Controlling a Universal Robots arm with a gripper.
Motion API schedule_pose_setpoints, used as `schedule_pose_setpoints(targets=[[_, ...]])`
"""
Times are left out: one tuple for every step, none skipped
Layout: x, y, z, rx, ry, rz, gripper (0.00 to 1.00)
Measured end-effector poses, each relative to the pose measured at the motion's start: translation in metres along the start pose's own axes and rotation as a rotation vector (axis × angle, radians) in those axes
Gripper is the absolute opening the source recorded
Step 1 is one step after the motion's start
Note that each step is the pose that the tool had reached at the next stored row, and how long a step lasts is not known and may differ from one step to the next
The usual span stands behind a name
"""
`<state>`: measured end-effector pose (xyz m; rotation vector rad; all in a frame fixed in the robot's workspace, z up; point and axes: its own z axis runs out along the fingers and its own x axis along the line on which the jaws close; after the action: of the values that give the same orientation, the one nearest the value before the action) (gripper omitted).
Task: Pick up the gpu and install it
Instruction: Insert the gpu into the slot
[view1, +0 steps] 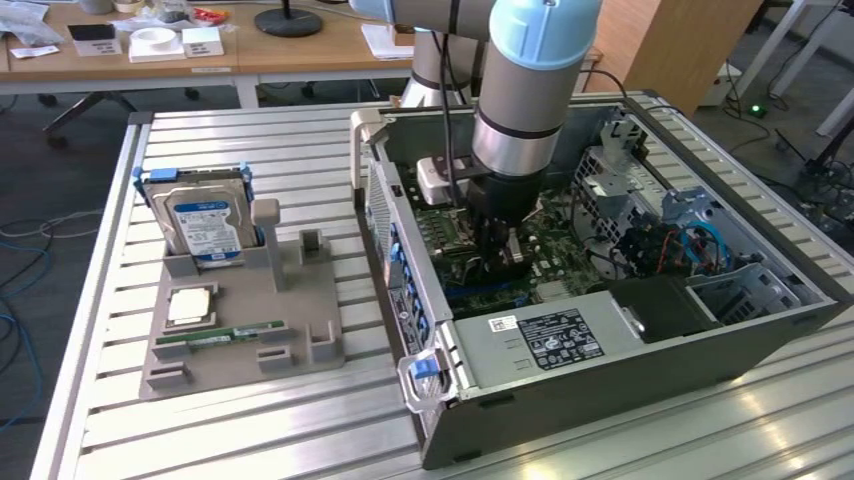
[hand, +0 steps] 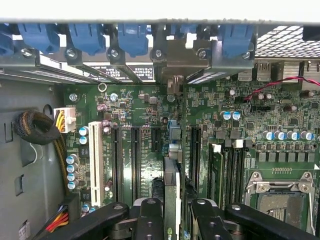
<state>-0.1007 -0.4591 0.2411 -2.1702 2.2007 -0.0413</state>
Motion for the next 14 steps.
schedule_pose_setpoints(targets=[[0.0001, 0.0000, 0.0003, 0.0000, 0.0001, 0.000, 0.26], [0.0001, 0.0001, 0.0007, -0.0002, 0.0004, 0.000, 0.26], [0.0001, 0.0001, 0.0010, -0.0003, 0.0006, 0.000, 0.26], [0.0001, 0.0001, 0.0011, -0.0003, 0.0006, 0.000, 0.26], [0.0001, 0.0001, 0.0012, -0.0003, 0.0005, 0.000, 0.26], [0.0000, 0.0001, 0.0014, -0.0001, 0.0002, 0.000, 0.26], [0.0000, 0.0001, 0.0015, 0.0000, 0.0001, 0.000, 0.26], [0.0000, 0.0001, 0.0019, 0.0002, -0.0002, 0.000, 0.26], [0.0001, 0.0001, 0.0021, 0.0001, 0.0000, 0.000, 0.26], [0.0001, 0.0001, 0.0023, 0.0002, -0.0002, 0.000, 0.26], [0.0001, 0.0002, 0.0023, 0.0001, -0.0001, 0.000, 0.26], [0.0001, 0.0002, 0.0023, 0.0001, 0.0000, 0.000, 0.26], [0.0001, 0.0002, 0.0023, 0.0001, 0.0000, 0.000, 0.26], [0.0000, 0.0003, 0.0023, 0.0000, -0.0001, 0.000, 0.26]])
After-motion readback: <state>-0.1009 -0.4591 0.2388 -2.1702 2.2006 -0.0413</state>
